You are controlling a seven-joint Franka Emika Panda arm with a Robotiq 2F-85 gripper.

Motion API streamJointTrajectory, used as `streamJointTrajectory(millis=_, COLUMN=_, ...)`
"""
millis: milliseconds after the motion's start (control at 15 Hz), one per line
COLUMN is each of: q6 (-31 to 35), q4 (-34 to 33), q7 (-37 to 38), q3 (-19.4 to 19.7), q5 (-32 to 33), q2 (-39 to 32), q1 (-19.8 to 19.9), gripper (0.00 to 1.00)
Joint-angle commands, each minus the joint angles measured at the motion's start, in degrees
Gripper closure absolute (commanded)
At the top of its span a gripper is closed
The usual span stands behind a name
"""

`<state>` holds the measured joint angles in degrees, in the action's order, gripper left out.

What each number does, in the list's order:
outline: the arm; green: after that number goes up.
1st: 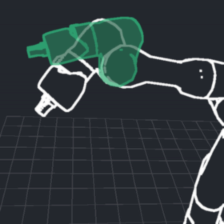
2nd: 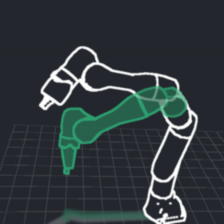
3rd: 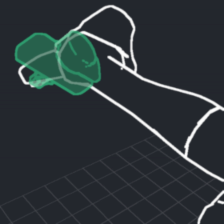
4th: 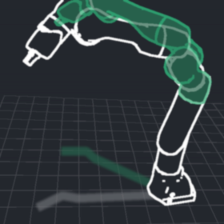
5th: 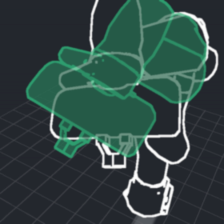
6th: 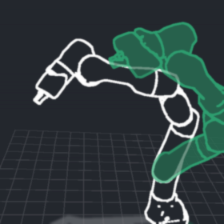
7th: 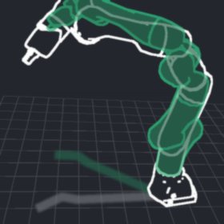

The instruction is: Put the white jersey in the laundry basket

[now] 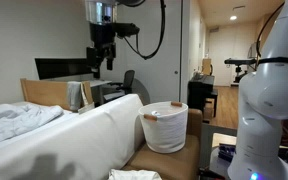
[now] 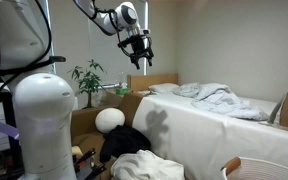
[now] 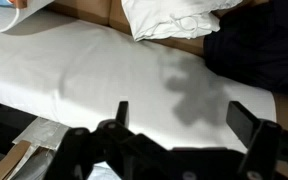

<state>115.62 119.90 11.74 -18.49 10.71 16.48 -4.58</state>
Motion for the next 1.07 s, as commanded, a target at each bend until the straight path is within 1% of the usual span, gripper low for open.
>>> streamJointTrajectory(millis=0, q6=-0.2, q4=-0.2, q7=0.4, q3=1.5, q5=0.6, q2=-0.2, q1=-1.7, gripper=0.00)
streamJointTrajectory(millis=733, q6=-0.2, q4=-0.2, q7=0.4, q3=1.5, q5=0.6, q2=-0.2, q1=-1.7, gripper=0.00)
streamJointTrajectory(millis=1000, q6=2.2, q4=0.3, q7=0.2, q3=2.0, q5=2.9, q2=-3.1, q1=-1.3, gripper=0.00)
